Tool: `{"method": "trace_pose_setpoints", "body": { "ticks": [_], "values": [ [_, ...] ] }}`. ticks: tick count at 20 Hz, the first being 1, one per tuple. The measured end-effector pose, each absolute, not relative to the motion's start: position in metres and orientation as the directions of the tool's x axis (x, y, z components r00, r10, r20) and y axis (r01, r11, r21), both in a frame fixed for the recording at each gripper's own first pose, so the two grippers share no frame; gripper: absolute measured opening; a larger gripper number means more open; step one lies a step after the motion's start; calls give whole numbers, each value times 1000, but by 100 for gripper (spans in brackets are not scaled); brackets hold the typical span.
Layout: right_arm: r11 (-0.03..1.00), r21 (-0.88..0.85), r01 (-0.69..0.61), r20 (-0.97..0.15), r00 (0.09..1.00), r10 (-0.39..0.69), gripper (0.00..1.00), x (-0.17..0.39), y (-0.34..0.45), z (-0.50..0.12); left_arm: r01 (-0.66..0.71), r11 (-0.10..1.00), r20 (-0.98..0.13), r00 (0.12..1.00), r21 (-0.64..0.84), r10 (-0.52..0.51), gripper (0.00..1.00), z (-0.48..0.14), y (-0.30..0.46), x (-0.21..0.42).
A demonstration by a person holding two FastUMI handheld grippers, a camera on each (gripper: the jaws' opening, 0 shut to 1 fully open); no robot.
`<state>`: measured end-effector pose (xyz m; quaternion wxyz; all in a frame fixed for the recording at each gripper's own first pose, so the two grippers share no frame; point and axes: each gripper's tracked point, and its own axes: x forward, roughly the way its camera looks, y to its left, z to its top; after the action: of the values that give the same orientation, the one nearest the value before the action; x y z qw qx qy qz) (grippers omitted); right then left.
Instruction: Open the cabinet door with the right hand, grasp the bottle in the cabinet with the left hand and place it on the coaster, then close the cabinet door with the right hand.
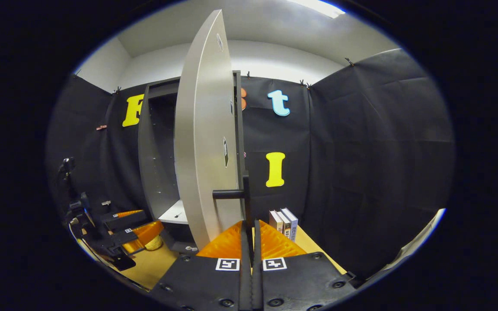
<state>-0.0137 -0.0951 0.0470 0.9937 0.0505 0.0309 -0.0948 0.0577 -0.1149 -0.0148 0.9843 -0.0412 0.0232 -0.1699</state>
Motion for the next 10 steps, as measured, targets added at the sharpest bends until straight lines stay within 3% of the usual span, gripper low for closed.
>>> {"method": "trace_pose_setpoints", "body": {
  "ticks": [4,10],
  "values": [
    [982,120,143,-76,988,-134,5,-12,-117,45,242,970,12,970,11,-242,94,-12,-111,121],
    [985,167,37,-99,995,-21,5,-10,-125,40,171,985,26,985,-26,-170,94,-19,-114,211]
  ]
}}
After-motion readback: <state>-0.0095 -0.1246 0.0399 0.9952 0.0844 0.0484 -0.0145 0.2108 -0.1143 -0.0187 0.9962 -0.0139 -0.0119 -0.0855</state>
